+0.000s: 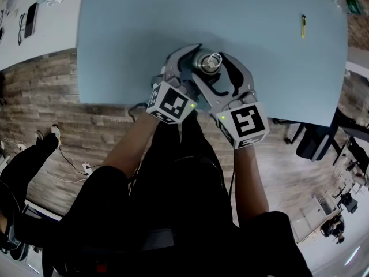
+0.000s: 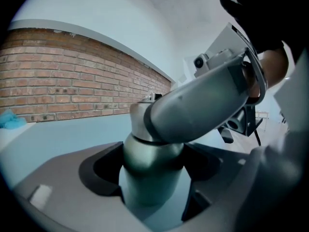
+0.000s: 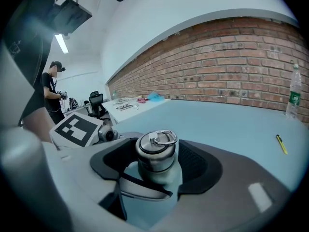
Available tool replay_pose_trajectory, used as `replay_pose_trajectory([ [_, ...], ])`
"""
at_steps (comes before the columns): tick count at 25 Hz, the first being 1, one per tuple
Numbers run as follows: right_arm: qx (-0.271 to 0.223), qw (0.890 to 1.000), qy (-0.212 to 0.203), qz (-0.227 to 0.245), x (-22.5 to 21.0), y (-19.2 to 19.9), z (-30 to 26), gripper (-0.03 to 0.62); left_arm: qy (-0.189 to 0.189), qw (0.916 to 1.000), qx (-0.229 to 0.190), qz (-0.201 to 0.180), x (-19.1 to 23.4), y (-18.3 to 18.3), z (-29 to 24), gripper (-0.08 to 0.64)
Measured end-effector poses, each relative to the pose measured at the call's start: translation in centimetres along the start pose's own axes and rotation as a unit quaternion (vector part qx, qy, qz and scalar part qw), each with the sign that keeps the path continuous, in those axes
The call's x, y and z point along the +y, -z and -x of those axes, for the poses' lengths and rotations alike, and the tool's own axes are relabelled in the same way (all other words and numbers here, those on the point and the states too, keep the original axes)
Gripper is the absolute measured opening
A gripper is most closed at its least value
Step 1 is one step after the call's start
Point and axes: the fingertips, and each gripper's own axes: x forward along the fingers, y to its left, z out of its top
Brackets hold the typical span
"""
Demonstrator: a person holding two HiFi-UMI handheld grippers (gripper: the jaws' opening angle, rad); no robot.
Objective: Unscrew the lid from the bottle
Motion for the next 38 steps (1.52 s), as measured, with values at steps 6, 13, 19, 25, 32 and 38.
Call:
replay_pose_trajectory([
  [6,0.003,1.0,0.005,0.011,0.25,0.07,-0.46,0.298,0.0,1.0,-0.009,0.0,-0.01,-0.13,0.11,0.37],
  [13,0.013,0.999,0.023,0.026,-0.28,0.2,-0.42,0.296,-0.001,0.9999,-0.014,0.0,-0.05,-0.21,0.09,0.368],
  [19,0.021,0.998,0.043,0.049,-0.35,0.18,-0.56,0.272,-0.007,0.9998,-0.017,0.001,0.01,-0.25,0.17,0.368],
  [25,0.011,0.998,0.04,0.044,-0.26,0.13,-0.57,0.267,-0.006,0.9999,-0.015,0.003,-0.08,-0.21,0.15,0.368],
  [32,0.004,0.998,0.004,0.069,0.06,0.07,-0.55,0.264,0.003,0.9999,-0.015,0.0,-0.06,-0.25,0.22,0.368],
  [38,0.007,0.995,-0.034,0.093,0.38,0.16,-0.65,0.262,0.015,0.9998,-0.015,-0.004,-0.04,-0.11,0.33,0.368],
])
